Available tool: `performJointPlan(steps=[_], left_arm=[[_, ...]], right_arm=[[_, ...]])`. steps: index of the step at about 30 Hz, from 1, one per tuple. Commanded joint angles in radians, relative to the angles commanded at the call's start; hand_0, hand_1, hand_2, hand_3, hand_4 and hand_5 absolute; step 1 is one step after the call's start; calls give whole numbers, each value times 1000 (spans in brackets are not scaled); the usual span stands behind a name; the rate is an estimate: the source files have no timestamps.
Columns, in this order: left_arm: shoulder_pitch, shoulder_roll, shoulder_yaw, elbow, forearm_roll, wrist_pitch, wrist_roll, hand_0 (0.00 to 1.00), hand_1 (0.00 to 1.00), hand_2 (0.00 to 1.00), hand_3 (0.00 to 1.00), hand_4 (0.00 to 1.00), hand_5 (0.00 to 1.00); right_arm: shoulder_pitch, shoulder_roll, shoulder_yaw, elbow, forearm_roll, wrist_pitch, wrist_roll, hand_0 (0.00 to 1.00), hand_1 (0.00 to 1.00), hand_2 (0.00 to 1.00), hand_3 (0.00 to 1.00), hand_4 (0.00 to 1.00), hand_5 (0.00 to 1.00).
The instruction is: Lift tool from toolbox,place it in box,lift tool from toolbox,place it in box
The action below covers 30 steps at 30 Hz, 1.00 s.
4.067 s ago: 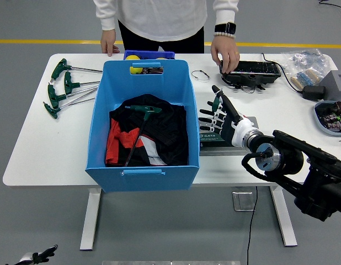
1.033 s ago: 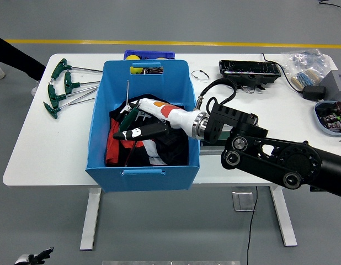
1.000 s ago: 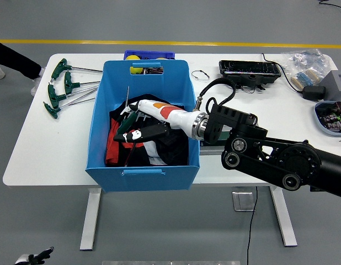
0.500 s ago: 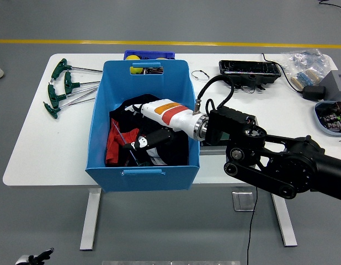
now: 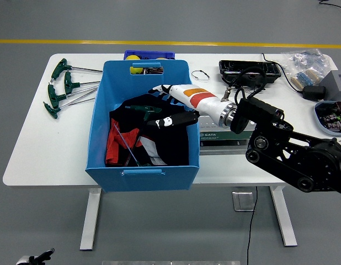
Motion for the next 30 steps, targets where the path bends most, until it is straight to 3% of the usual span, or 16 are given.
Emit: performJointPlan(steps=[1,2,7,8,20,30], left_arm=[[0,-1,1,0,-2,0,-1,865,842,817,613,728,551],[1,-1,2,0,-5,0,-1,868,843,816,613,728,551],[1,-3,14,0,-21,0,-5,868,843,816,613,728,551],[1,-3,15,0,-22,0,-5,866,842,814,612,727,550],[3,-8,49,0,-60,-1,-14,860,838,814,611,726,550],[2,-9,73,0,-82,-2,-18,858,838,814,611,726,550]], right_arm=[[-10,-13,14,-3,19,-4,10,731,749,826,850,985,808],[-19,-24,28,-7,37,-9,19,817,827,878,846,994,788],[-68,-78,91,-25,147,-44,65,817,827,878,846,994,788],[-77,-85,101,-28,170,-48,72,885,869,914,907,998,786],[-256,-192,295,-32,503,-99,200,910,882,914,932,998,790],[-430,-226,460,1,690,-106,276,913,881,909,923,998,797]])
